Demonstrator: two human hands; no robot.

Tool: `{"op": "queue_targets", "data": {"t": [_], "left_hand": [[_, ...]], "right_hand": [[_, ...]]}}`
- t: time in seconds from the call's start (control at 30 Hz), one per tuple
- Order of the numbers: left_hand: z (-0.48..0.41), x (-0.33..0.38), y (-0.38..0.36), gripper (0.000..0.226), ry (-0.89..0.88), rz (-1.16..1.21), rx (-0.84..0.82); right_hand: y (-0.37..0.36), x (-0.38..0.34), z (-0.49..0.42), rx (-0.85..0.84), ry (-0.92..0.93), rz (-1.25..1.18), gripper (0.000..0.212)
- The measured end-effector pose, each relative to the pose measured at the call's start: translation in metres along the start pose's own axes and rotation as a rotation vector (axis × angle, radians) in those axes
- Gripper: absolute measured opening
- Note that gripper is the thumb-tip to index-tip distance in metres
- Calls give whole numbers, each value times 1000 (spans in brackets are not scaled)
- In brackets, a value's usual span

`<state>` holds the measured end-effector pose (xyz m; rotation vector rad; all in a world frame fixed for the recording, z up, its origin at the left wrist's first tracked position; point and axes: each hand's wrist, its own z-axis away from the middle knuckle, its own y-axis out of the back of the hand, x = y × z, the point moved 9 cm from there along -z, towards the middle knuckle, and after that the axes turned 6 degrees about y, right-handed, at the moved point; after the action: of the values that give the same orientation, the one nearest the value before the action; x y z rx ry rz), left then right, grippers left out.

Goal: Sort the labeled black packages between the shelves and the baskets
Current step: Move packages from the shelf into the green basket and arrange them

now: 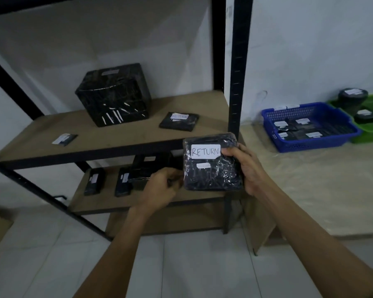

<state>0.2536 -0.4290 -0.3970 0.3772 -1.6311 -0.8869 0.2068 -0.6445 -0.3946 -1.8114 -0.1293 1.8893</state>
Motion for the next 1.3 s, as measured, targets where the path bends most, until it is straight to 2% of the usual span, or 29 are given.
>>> {"op": "queue_targets", "data": {"t": [0.1, 0.27, 0.43, 0.57, 0.63, 0.93, 1.23, 1.3], "left_hand": [[26, 14, -14, 29, 2, -23, -39], [71, 33, -41, 22, 0, -57, -104], [126, 53, -72, 14, -65, -103, -194], [155, 78, -102, 40, -56, -53, -251], [160, 101, -117, 45, -85, -39, -275], [155, 213, -208, 31, -156, -55, -293], [130, 333, -323, 39, -86, -58, -301], [120, 355, -346, 38, -83, -65, -315]], "right_hand": [[20, -2, 35, 22, 21, -1, 45], [52, -8, 101, 81, 42, 13, 32], [87, -12, 173, 101, 27, 75, 37], [126, -24, 217, 164, 21, 69, 31], [146, -35, 231, 184, 48, 64, 29], [272, -91, 257, 250, 105, 25, 20], [425, -166, 247, 255, 91, 30, 41], [456, -181, 237, 285, 96, 40, 38]]}}
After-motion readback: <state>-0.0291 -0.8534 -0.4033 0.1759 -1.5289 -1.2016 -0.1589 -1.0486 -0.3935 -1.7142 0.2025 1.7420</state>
